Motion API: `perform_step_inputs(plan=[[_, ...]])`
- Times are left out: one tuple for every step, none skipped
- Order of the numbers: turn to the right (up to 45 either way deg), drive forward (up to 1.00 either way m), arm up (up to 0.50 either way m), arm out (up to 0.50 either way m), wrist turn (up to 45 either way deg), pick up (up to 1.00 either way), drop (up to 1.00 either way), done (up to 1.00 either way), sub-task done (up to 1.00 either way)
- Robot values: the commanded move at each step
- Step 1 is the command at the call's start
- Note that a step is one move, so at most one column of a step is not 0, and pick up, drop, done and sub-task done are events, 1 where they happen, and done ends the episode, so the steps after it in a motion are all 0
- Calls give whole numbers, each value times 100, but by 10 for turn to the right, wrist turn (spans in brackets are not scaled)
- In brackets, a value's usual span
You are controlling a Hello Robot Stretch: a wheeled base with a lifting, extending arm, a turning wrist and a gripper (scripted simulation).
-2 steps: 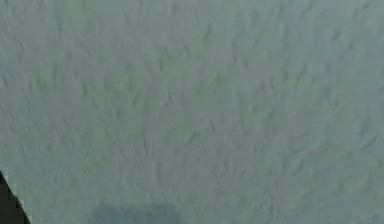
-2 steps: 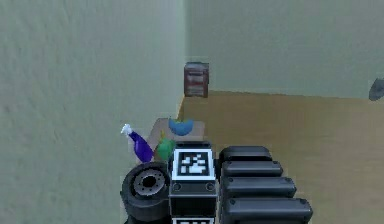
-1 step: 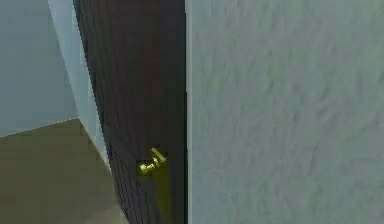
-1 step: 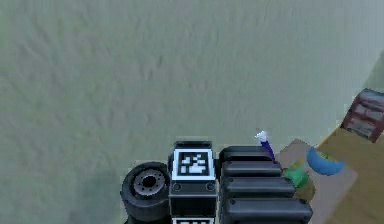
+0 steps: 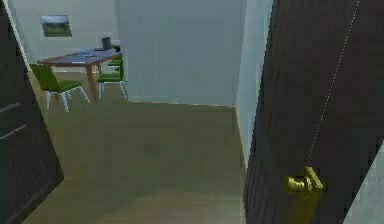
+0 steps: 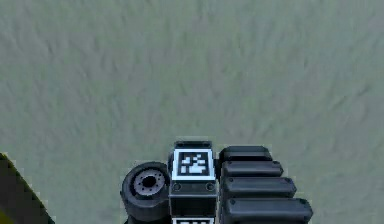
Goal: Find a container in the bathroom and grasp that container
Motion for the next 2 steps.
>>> perform_step_inputs(plan=[[-450, 0, 0, 0, 0, 0, 0, 0, 0], [-360, 0, 0, 0, 0, 0, 0, 0, 0]])
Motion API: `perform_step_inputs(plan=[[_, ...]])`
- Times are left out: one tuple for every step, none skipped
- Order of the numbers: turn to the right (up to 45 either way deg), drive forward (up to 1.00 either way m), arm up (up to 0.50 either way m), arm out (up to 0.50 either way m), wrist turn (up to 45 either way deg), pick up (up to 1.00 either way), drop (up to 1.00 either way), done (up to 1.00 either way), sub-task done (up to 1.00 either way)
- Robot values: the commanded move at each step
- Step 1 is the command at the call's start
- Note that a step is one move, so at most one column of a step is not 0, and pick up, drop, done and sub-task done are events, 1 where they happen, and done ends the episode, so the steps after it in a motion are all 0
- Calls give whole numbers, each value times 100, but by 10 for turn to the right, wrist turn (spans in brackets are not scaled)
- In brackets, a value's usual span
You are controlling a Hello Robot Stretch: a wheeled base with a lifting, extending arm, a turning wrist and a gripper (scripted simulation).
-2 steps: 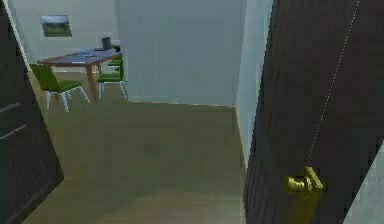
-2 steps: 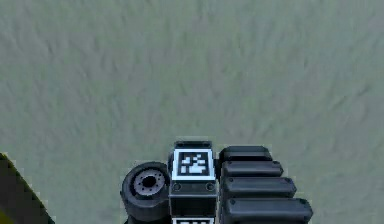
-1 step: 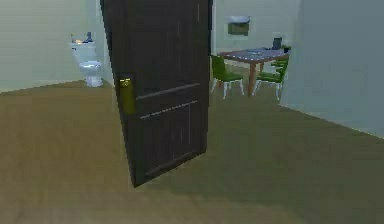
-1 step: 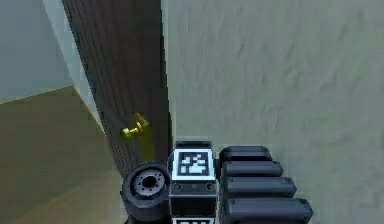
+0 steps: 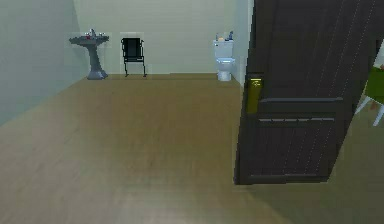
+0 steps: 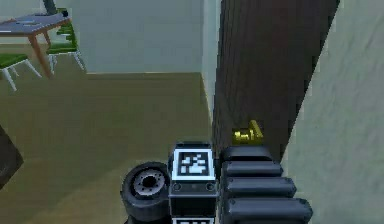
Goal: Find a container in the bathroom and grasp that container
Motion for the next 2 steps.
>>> perform_step_inputs(plan=[[0, 25, 0, 0, 0, 0, 0, 0, 0], [-450, 0, 0, 0, 0, 0, 0, 0, 0]])
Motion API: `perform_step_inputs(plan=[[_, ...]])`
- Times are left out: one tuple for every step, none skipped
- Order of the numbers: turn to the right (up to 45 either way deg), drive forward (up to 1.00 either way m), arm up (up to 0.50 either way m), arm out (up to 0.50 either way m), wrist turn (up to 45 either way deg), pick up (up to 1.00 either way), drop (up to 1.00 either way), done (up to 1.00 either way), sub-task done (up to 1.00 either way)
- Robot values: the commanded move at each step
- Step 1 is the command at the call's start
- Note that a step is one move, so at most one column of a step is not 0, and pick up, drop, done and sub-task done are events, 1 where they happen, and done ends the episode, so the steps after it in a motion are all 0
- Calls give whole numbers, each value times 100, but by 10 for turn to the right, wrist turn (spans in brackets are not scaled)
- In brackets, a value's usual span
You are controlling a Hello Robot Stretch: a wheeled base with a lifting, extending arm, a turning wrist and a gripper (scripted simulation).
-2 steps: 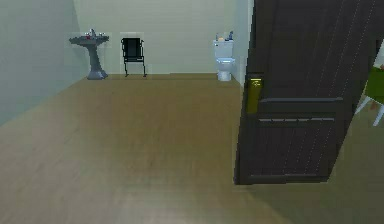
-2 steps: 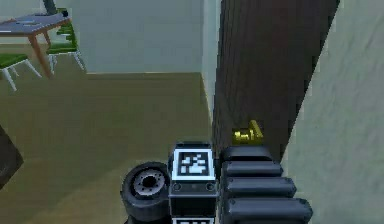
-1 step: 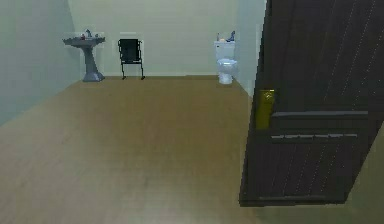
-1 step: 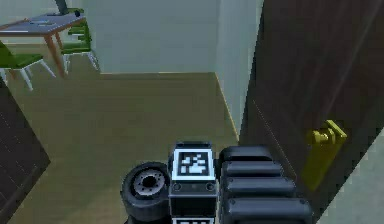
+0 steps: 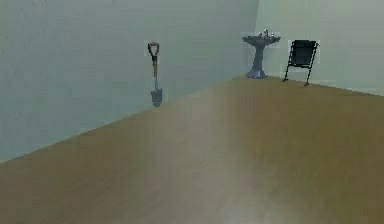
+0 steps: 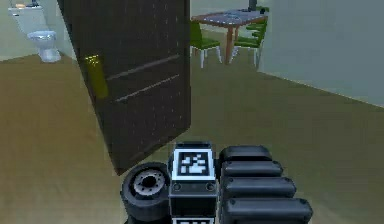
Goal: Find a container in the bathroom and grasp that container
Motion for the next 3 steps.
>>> perform_step_inputs(plan=[[-270, 0, 0, 0, 0, 0, 0, 0, 0], [0, 10, 0, 0, 0, 0, 0, 0, 0], [-450, 0, 0, 0, 0, 0, 0, 0, 0]])
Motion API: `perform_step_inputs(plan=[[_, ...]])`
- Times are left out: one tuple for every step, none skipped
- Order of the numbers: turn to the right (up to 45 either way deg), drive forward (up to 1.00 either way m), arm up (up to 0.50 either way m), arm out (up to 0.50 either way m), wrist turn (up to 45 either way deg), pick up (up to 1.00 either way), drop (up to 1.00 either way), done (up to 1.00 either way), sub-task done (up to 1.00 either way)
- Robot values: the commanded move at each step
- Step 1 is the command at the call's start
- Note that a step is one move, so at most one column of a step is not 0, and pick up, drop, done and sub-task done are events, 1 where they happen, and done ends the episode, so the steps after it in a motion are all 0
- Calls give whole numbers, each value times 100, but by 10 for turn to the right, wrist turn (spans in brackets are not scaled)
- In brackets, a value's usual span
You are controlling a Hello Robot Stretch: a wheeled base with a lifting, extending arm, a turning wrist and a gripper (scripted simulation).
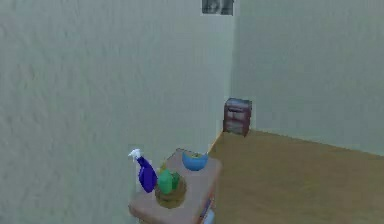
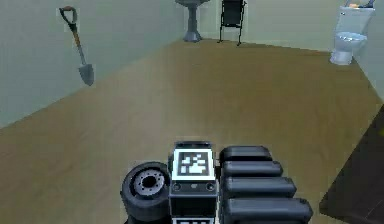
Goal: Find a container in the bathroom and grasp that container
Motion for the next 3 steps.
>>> perform_step_inputs(plan=[[-450, 0, 0, 0, 0, 0, 0, 0, 0], [-450, 0, 0, 0, 0, 0, 0, 0, 0], [-120, 0, 0, 0, 0, 0, 0, 0, 0]])
